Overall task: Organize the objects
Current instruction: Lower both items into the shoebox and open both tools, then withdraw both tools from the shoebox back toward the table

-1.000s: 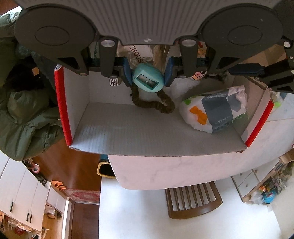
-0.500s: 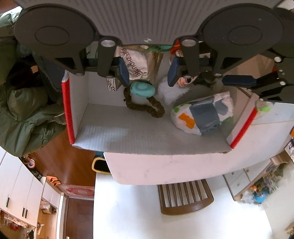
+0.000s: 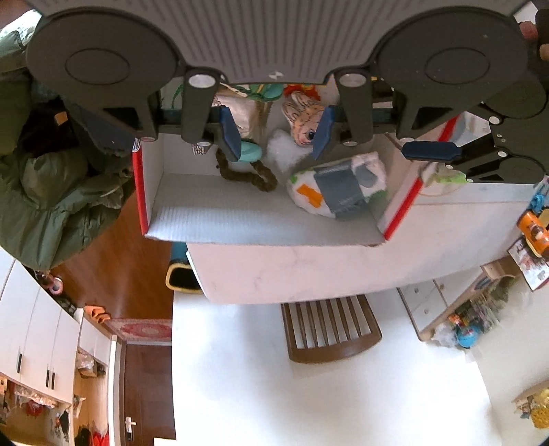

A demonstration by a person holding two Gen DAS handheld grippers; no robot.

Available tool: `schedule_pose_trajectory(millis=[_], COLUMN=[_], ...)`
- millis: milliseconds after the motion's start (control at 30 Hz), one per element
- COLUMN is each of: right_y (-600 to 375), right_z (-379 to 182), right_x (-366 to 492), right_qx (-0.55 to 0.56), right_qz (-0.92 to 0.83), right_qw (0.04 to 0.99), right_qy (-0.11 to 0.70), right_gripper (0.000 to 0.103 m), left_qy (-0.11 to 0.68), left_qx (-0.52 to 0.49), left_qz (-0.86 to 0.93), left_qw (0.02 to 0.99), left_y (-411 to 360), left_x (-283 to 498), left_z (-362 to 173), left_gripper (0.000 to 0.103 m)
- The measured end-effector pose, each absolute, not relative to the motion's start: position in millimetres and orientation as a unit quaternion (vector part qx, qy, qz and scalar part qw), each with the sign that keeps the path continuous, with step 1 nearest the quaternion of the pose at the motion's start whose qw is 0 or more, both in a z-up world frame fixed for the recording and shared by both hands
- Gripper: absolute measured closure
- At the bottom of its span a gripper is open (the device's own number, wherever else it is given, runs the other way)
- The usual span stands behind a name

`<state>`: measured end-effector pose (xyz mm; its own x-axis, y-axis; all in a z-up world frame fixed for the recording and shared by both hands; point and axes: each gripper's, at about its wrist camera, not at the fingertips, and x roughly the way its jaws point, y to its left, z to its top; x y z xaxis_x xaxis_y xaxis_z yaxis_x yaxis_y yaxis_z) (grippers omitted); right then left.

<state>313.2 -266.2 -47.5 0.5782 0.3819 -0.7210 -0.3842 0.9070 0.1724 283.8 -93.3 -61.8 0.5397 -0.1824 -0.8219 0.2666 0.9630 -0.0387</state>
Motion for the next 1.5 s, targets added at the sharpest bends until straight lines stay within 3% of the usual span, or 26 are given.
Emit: schedule_pose_trajectory(millis=[133, 233, 733, 833, 967, 1500], right_y=[-262, -259, -219, -204, -185, -95], right_z=[-35, -27, 1, 3, 5, -11], right_x=[299, 287, 234, 225, 216, 198], right_qx=[-0.003, -0.002, 0.022, 0.024, 0.023, 0.008], right_qz=[0.219, 0.221, 0.228, 0.233, 0.238, 0.243], right_qw=[0.894, 0.898, 0.909, 0.909, 0.910, 0.905], right_qy=[0.392, 0.380, 0.349, 0.346, 0.339, 0.350], right_gripper=[0.057, 0.048, 0.039, 0.032, 0.023, 0.020], left_qy=[0.448, 0.434, 0.393, 0.386, 0.378, 0.372], left_qx=[0.039, 0.034, 0.030, 0.030, 0.033, 0.033], left_qz=[-0.128, -0.129, -0.116, -0.111, -0.100, -0.092], left_qw=[0.884, 0.891, 0.912, 0.915, 0.920, 0.923], left_y=[-83, -73, -5, 12, 32, 115], left_x=[273, 263, 224, 220, 217, 217], left_z=[-50, -39, -9, -4, 1, -7], left_gripper=[0.025, 0.024, 0.012, 0.003, 0.001, 0.001])
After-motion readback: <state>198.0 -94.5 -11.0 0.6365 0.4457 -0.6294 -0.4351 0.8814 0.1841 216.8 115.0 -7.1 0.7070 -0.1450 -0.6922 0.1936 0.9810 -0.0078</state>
